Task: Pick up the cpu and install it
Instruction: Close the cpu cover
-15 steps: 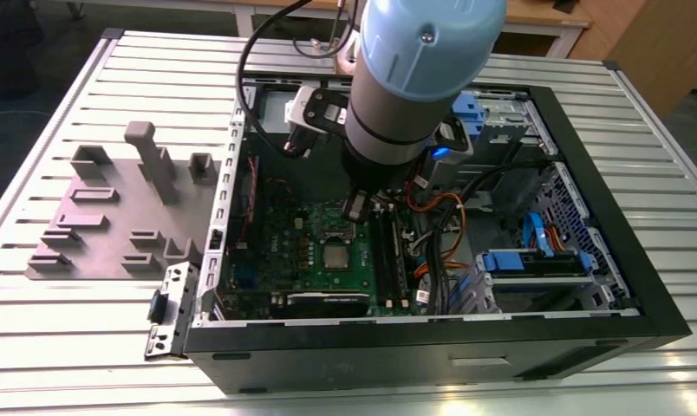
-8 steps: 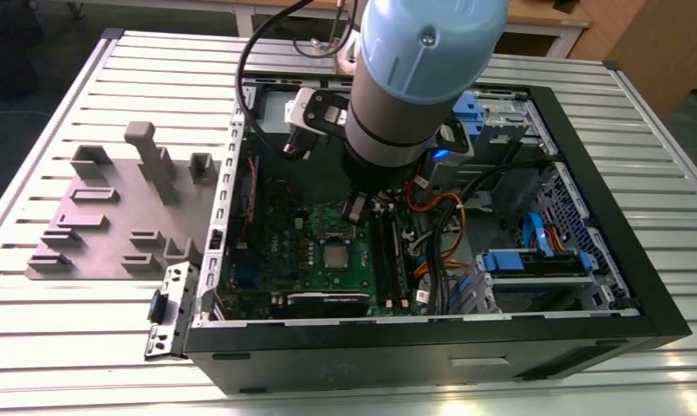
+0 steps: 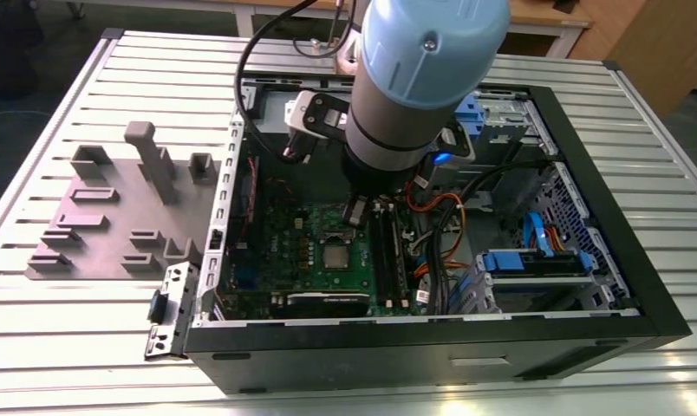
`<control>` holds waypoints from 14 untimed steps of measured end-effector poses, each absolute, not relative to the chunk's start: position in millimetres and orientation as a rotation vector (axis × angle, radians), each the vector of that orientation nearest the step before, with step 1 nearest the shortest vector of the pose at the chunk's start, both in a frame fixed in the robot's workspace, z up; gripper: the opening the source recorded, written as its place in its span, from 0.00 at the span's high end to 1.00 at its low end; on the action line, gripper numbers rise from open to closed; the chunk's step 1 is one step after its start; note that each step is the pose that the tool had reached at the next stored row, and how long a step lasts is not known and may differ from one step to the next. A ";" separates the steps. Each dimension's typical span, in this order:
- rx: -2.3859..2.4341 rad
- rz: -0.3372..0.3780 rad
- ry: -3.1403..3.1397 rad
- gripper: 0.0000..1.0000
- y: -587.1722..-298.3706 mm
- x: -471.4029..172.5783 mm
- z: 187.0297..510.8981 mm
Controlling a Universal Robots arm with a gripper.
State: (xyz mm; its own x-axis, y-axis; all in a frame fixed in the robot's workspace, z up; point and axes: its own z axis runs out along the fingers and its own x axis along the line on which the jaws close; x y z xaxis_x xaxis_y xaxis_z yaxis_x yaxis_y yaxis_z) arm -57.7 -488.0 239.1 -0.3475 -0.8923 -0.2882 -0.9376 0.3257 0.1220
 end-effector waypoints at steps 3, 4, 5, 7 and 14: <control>-1.685 0.400 2.416 0.89 -488.7 -57.7 239.1; -1.685 0.400 2.416 0.89 -488.9 -57.7 239.1; -1.685 0.400 2.416 0.89 -489.2 -57.7 239.1; -1.685 0.400 2.416 0.89 -489.7 -57.7 239.1; -1.685 0.400 2.416 0.89 -491.5 -57.7 239.1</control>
State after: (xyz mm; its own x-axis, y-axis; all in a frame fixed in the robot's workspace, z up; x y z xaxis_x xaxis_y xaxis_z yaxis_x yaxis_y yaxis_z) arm -57.7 -491.5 239.1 -0.3475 -0.8923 -0.2882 -0.9376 0.3257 0.1220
